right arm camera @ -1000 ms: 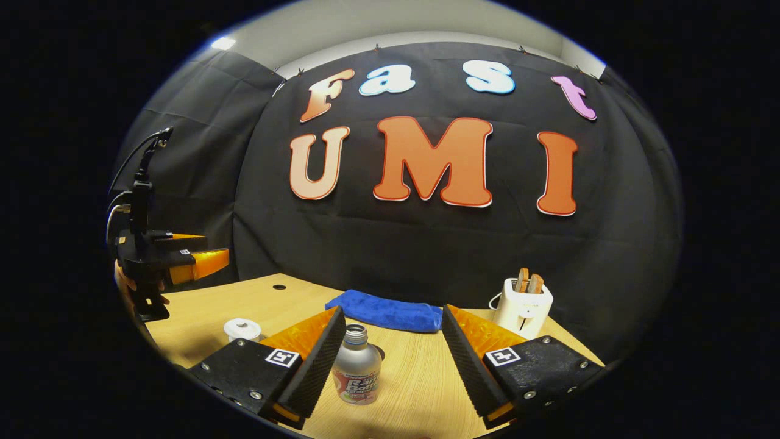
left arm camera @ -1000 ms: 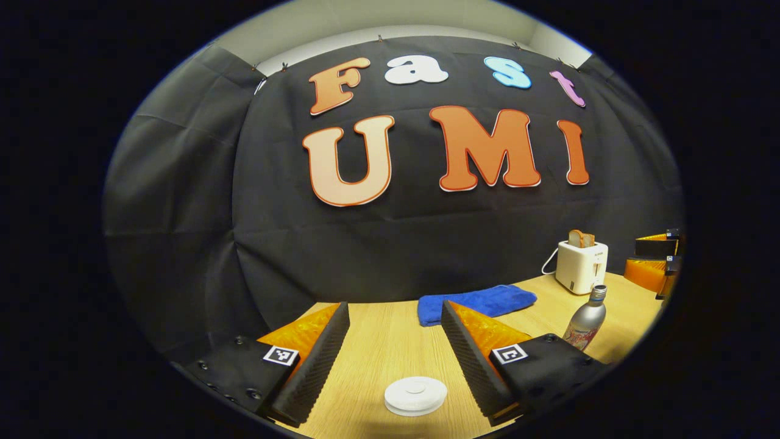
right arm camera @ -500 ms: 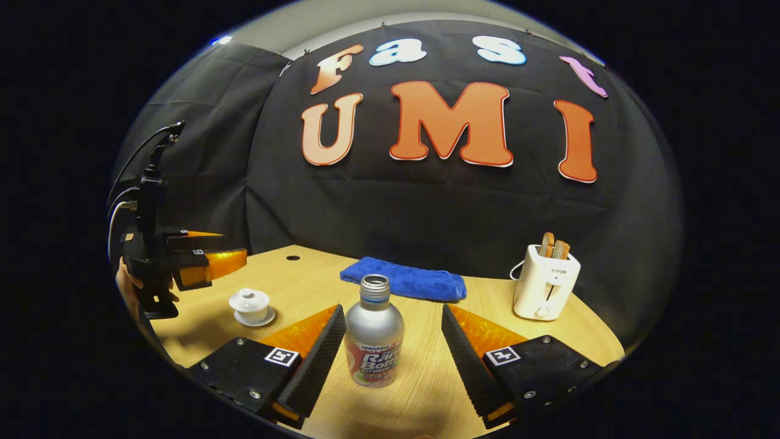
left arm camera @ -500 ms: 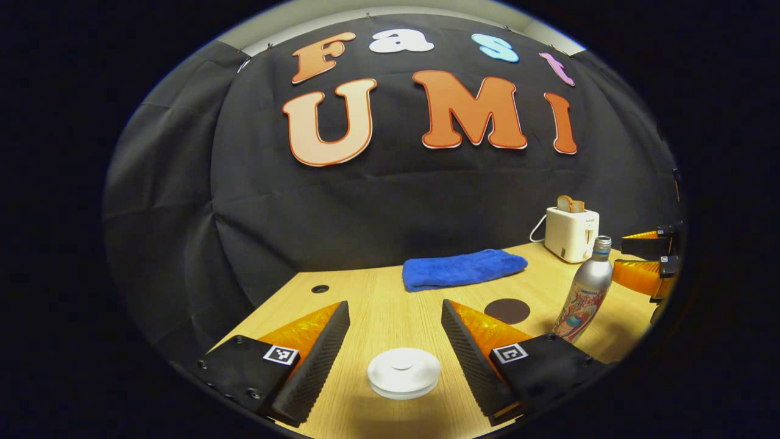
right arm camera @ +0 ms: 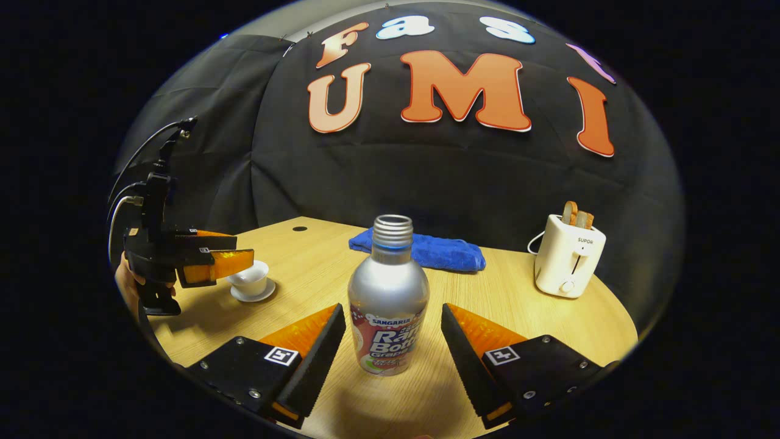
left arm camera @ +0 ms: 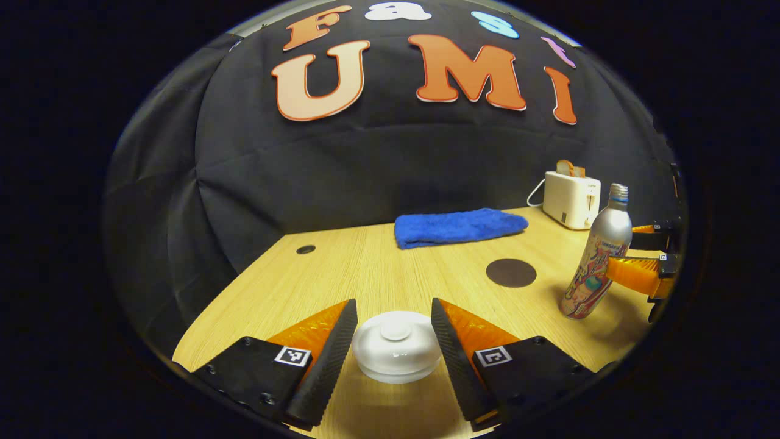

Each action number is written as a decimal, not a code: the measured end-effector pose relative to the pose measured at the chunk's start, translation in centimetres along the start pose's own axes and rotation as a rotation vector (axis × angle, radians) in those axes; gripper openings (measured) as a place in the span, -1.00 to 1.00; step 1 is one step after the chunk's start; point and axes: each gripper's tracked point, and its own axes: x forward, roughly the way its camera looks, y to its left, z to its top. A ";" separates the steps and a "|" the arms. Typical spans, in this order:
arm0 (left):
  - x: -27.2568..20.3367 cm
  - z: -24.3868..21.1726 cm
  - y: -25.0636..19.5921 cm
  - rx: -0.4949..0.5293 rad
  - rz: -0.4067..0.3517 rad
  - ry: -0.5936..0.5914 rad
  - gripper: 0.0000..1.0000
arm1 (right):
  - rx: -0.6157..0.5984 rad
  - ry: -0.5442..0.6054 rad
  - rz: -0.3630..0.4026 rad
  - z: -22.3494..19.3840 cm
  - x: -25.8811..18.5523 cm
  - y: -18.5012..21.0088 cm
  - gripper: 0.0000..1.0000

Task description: Open the teacup lid with one hand, grasp the water bottle and pour water into the teacup with the other hand; after pouring, place the water bottle on the coaster and then close the teacup lid.

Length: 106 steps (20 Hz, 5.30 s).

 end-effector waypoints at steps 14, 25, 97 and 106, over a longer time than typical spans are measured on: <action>1.2 -0.3 -0.1 0.009 0.005 0.015 -0.37 | -0.017 0.072 0.014 -2.4 1.5 0.6 0.91; 0.1 2.1 0.5 -0.023 0.021 -0.095 -0.38 | 0.025 0.125 0.024 -3.1 2.6 0.7 0.58; -9.0 -1.0 18.8 -0.155 0.318 -0.145 -0.37 | -1.783 -0.297 -0.278 8.8 7.1 12.8 0.45; -8.9 -0.8 18.9 -0.156 0.318 -0.152 -0.36 | -1.819 -0.350 -0.344 9.3 7.2 12.7 0.53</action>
